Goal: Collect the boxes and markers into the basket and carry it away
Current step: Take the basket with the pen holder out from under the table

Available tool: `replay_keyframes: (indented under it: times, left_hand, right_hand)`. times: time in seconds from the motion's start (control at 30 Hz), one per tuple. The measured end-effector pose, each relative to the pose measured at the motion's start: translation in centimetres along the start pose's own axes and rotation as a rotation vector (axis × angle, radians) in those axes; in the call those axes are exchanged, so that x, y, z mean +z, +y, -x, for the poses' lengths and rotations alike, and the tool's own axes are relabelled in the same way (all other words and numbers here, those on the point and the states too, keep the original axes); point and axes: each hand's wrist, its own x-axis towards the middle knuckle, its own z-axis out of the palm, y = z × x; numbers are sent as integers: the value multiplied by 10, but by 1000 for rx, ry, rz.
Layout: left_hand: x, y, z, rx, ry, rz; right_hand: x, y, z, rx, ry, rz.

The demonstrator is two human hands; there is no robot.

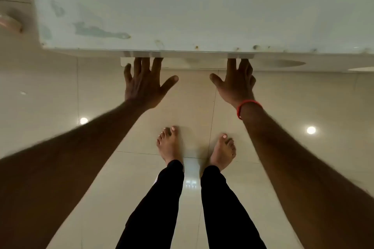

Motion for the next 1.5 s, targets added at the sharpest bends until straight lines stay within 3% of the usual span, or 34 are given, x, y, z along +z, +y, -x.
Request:
replay_keyframes:
  times: [0.2,0.23,0.3,0.33,0.4,0.47,0.67,0.7,0.77,0.87,1.1,1.23,1.3,1.37,1.4,1.43,1.5]
  left_hand:
    - [18,-20,-47,-135,-14,48]
    - [42,-15,-35,-132,-89,65]
    - [102,12,23,-286,-439,88]
    - [134,20,45,-388,-490,131]
    - [165,24,64,-506,-376,285]
    - [162,18,48,-537,-295,211]
    - [146,44,69,-506,-488,205]
    - [134,35,55,-519,-447,256]
    - [104,10,18,-452,-340,302]
    - [48,-21,-31,-145,-160,196]
    - [45,-22,-6,-138,-87,172]
    - [31,-27,-35,-201,30,235]
    - [20,-28,-44,-231,114,320]
    - [34,-6,-20,-256,209,258]
    - [54,5,3,-425,145,229]
    - [84,19,22,-554,74,316]
    - [135,38,55,-662,-136,384]
  right_hand:
    - [20,-4,-45,-36,27,-13]
    - [23,-4,-51,-42,22,-18]
    - [27,-5,-58,-54,4,-8]
    - [29,-5,-61,-57,-10,0]
    - [33,-5,-63,-64,-14,16]
    - [36,-4,-60,-69,0,82]
    - [36,-1,-51,-120,65,226]
    - [35,-1,-48,-122,56,243]
    - [35,0,-39,-132,35,281]
    - [38,7,-22,-151,5,298]
    - [32,21,-18,-147,114,204]
    - [17,22,-39,-48,190,152]
    - [2,17,-66,-88,134,66]
    - [6,19,-70,-53,29,-133]
    - [24,27,-58,34,0,-230]
    - [38,46,-36,239,91,-84]
    - [92,78,29,349,-29,-31]
